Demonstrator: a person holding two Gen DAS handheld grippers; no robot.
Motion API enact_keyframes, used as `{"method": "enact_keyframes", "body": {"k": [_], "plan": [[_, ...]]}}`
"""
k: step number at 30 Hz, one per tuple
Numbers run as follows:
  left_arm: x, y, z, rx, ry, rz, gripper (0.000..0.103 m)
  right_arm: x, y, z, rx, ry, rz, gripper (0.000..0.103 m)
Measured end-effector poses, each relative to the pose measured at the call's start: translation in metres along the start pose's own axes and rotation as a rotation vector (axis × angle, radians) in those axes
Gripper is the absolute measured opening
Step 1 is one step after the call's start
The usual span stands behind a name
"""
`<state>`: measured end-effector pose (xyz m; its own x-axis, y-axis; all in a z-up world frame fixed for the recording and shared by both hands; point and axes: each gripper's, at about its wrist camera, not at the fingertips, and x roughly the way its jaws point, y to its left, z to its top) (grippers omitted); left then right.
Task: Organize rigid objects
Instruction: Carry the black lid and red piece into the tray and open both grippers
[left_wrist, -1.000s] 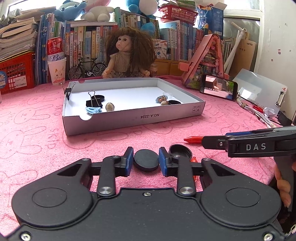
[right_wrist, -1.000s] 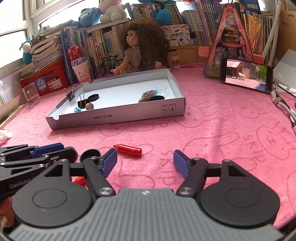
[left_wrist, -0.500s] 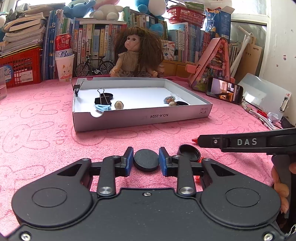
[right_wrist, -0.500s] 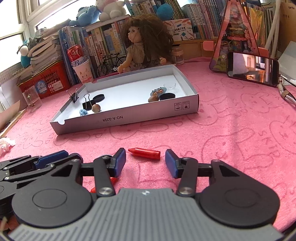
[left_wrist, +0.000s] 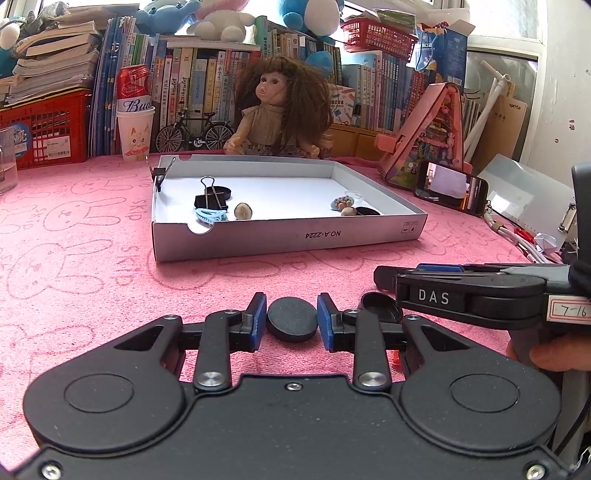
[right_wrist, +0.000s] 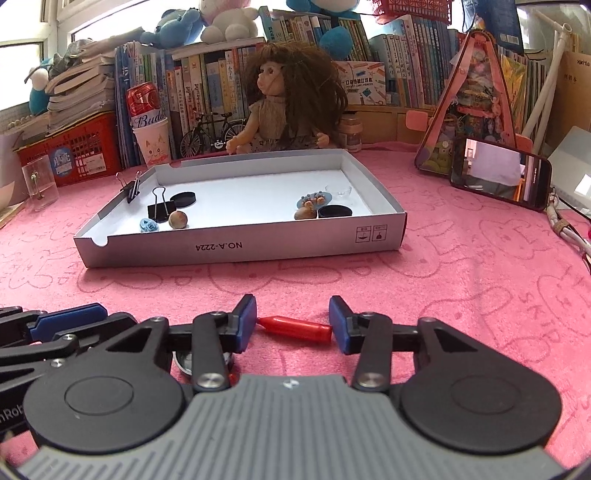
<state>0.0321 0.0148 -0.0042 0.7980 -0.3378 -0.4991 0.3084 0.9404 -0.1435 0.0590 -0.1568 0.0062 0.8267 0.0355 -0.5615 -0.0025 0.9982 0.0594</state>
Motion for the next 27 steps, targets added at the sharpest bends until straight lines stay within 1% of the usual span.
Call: {"method": "enact_keyframes", "body": {"k": [4,8,11,19,27], "plan": [[-0.001,0.000,0.000,-0.003,0.000,0.004,0.028,-0.002,-0.008,-0.003,-0.006,-0.019,0.051,0.048],[0.000,0.001,0.001,-0.008,-0.001,0.007,0.028,-0.006,-0.016,-0.004,-0.024,-0.035,0.083,0.048],[0.000,0.000,0.001,-0.006,-0.002,0.007,0.028,-0.008,-0.018,-0.005,-0.047,-0.040,0.076,0.048],[0.000,-0.002,0.006,0.000,-0.016,0.009,0.028,-0.011,-0.024,-0.001,-0.044,-0.060,0.076,0.048],[0.004,0.001,0.027,-0.015,-0.056,0.026,0.028,-0.009,-0.027,0.016,-0.046,-0.089,0.083,0.048]]}}
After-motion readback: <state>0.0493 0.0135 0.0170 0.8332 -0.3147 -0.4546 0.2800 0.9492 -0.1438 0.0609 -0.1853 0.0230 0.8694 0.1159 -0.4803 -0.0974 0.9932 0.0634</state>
